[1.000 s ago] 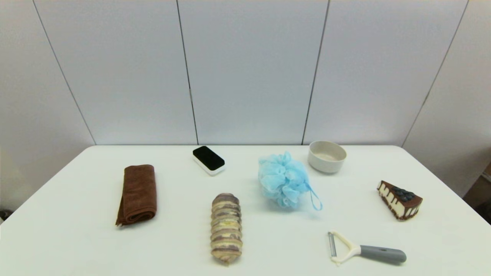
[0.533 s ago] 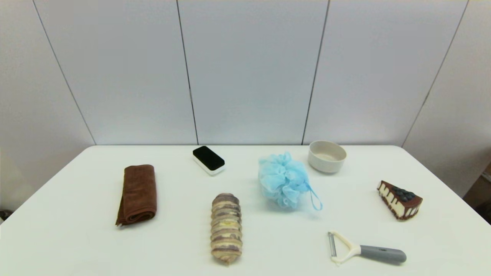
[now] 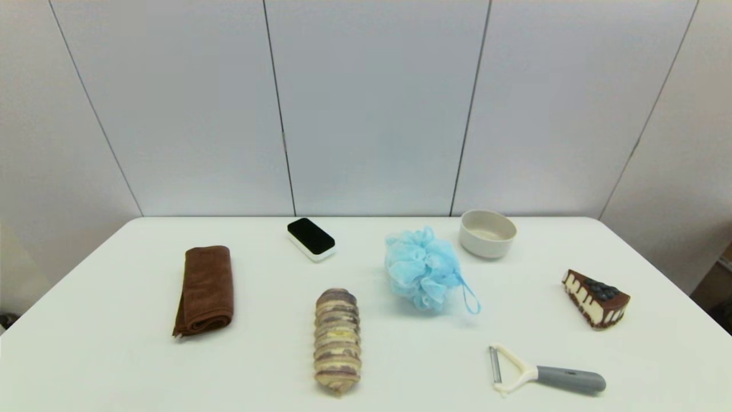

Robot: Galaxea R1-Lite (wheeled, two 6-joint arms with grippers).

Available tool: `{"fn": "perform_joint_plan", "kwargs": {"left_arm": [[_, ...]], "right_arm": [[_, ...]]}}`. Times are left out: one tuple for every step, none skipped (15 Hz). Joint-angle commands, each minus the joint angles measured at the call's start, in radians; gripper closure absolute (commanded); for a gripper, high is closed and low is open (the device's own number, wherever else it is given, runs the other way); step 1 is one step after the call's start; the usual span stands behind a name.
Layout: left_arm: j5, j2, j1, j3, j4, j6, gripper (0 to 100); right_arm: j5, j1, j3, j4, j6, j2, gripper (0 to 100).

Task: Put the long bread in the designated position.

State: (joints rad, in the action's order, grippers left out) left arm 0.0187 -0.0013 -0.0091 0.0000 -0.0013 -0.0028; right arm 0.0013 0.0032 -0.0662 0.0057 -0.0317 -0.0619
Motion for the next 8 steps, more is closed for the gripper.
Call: {"fn": "perform_joint_plan", "kwargs": {"left_arm": [[0.0,0.001,0.0,0.002,0.0,0.0,0],[0.0,0.001,0.0,0.002,0.0,0.0,0],[0.0,0.001,0.0,0.002,0.0,0.0,0],[0.0,0.001,0.0,0.002,0.0,0.0,0],[0.0,0.001,0.0,0.002,0.0,0.0,0],[0.0,0.001,0.0,0.002,0.0,0.0,0],[0.0,0.001,0.0,0.002,0.0,0.0,0],[0.001,0.001,0.0,0.002,0.0,0.0,0]], "right_arm": [[-0.003,0.003,-0.305,0.008,0.003,-0.352,0],[0.005,0.009,-0.408,0.01,0.003,-0.454,0],[0.013,0.017,-0.477,0.011,0.001,-0.523,0],[0.025,0.034,-0.549,0.01,0.001,-0.602,0],[0.029,0.072,-0.618,0.007,0.007,-0.687,0],[0.016,0.121,-0.69,0.0,0.027,-0.776,0],[0.002,0.158,-0.778,0.007,0.061,-0.852,0],[-0.003,0.196,-0.873,0.01,0.082,-0.931,0]]}}
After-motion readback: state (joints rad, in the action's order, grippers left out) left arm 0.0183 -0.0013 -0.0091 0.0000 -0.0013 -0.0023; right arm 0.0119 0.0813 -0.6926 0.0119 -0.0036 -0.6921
